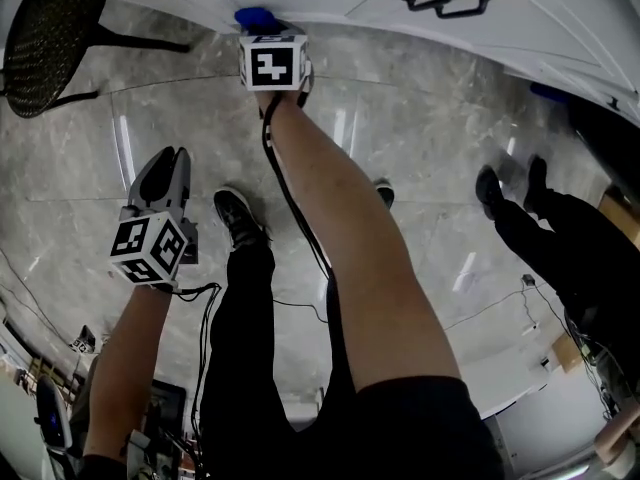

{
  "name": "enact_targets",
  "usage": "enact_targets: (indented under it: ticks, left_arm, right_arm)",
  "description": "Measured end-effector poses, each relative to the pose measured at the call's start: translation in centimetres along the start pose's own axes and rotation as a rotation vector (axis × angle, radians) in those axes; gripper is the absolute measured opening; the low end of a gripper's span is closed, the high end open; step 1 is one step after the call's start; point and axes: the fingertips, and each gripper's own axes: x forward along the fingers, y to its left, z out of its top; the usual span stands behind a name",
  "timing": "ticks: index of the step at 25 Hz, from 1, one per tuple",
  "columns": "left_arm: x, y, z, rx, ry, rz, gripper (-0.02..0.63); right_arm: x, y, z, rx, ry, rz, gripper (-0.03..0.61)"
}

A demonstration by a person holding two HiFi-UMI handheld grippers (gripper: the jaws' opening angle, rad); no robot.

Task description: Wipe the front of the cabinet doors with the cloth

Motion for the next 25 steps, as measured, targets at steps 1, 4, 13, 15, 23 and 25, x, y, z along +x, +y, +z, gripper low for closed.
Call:
enact_targets:
  ticks: [1,4,13,15,23,25]
  left_arm:
    - [0.5,-0.9,0.4,0.005,-0.004,-0.009,0.087]
    - [1.9,-3.9,1.3,0.015,-0.008,-0.036,0.087]
    - [4.0,-11.1,-0.8,0.037,0.056,-0.094,0.087]
    - [4.3,-11.6,-0.7,0.036,0.061,-0.094,0.087]
    - [4.8,-10.1,-0.3,-0.020,0.043,-0.061,0.087]
    - [3.4,-9.1,-0.3,-0.021,0.045,-0.056,0.087]
  right_arm:
    - [-0.5,-1.6,0.2,0.002,-0.008,-0.014,0.081]
    - [-2.0,-5.9,0.1,-0.001,0.006,-0.046,0.081]
    - [-6.8,-16.5,-1.3,0.002,0.014,-0.147,0.081]
    - [-7.7,-17.8,-2.2,0.001,0.029,-0.173,0.081]
    - [-7.5,-13.2,-5.0,0.037,0.073,-0.102,0.081]
    - [-7.0,-9.5,-5.2,0.032,0.093,-0.070,0.081]
